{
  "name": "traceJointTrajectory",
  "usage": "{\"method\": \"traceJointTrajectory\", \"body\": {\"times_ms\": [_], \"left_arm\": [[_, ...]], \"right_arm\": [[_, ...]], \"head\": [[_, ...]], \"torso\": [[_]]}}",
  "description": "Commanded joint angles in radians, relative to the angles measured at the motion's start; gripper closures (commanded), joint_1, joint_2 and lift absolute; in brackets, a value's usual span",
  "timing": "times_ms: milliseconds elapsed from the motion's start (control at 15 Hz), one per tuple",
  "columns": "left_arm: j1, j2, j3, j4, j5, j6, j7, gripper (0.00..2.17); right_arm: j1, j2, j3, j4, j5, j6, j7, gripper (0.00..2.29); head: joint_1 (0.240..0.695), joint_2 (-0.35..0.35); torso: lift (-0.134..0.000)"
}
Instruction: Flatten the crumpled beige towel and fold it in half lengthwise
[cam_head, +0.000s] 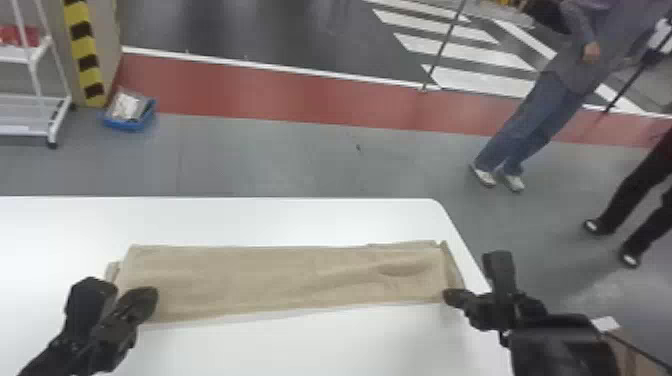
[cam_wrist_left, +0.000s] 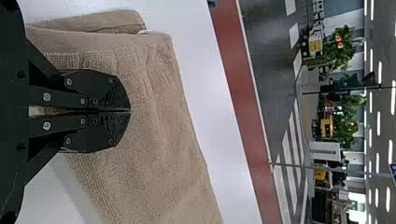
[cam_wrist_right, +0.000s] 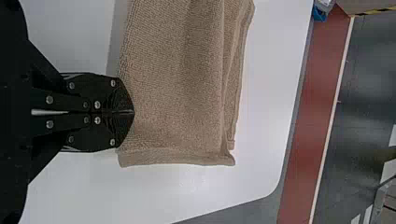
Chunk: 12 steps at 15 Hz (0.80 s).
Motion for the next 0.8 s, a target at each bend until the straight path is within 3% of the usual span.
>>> {"method": "traceJointTrajectory", "body": {"times_ms": [0, 400, 733], "left_arm": [[0.0, 0.005, 0.005, 0.002, -0.005, 0.008, 0.004, 1.1], [0.008, 0.016, 0.03, -0.012, -0.005, 0.048, 0.004, 1.1], [0.101, 0.018, 0.06, -0.204, 0.017, 0.076, -0.028, 1.1]], "right_arm": [[0.04, 0.009, -0.004, -0.071, -0.01, 0.053, 0.008, 1.78], [0.04, 0.011, -0.015, -0.082, -0.016, 0.062, 0.008, 1.78], [0.04, 0.035, -0.065, -0.128, -0.037, 0.062, 0.008, 1.77]], "head": [[0.695, -0.35], [0.695, -0.35], [0.695, -0.35]], "torso": [[0.0], [0.0], [0.0]]}}
